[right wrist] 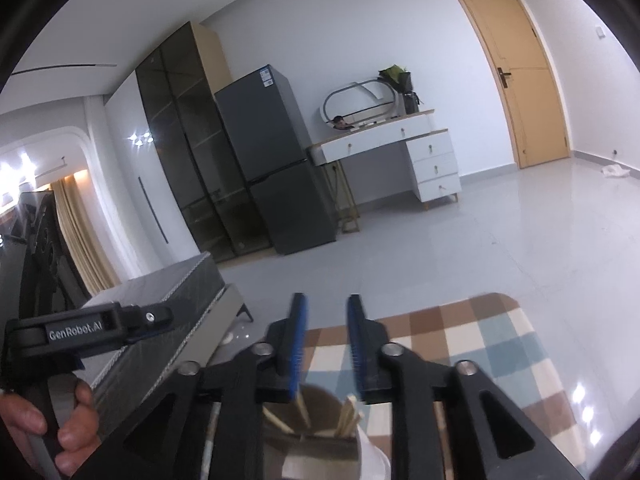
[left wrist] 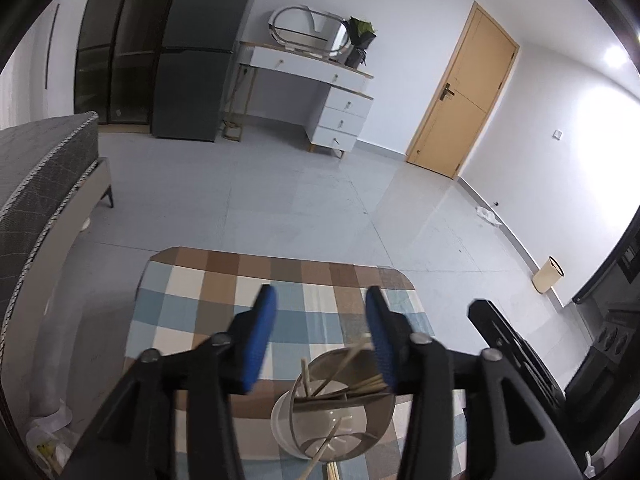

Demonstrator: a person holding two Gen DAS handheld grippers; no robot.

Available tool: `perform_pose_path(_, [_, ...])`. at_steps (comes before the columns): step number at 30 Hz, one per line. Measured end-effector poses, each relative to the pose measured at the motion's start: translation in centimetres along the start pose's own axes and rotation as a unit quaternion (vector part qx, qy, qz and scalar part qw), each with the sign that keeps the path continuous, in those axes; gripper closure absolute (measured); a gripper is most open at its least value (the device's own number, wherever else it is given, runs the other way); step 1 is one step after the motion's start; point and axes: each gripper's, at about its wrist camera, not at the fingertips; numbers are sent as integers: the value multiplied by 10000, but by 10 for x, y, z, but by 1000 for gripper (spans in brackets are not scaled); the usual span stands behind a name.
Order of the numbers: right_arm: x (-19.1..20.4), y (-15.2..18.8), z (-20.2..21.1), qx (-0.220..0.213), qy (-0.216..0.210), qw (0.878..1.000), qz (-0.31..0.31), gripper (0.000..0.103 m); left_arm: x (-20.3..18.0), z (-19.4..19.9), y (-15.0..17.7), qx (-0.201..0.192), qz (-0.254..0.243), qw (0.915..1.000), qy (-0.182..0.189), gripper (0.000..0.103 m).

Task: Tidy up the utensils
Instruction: 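Open the right tool over the holder while the left tool opens, dropping both chopsticks, then lower both open tools to the chopstick pile beside the holder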

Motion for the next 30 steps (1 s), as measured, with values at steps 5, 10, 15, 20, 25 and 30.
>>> perform_pose_path(5, [-2,3,27,73,-2,10000,27,74,-3,26,6,-154,-14,9997,-207,50])
perform_pose_path(10, [-4,9,57,118,104,9999,35,61,-9,51,18,-467,-305,9953,-794,31])
perform_pose_path(15, [-3,17,89,13,39,10000,14,45,-11,72,30,-502,-266,9949,-833,29])
perform_pose_path(20, [2,27,118,-57,49,9999,149,24,-16,90,46,-685,-236,9914,-1087,29])
perform_pose_path(25, [5,45,139,-146,90,9997,193,15,-18,101,69,-764,-165,9901,-1166,20])
perform_pose_path(30, [3,60,148,-76,179,9996,193,11,-20,104,88,-699,-123,9912,-1119,20])
Point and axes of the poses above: each gripper's, at about its wrist camera, not at the fingertips, and z roughly against the way its jaws point, x to its left, y to its underside, and after that the axes turned 1 degree about y, right-handed
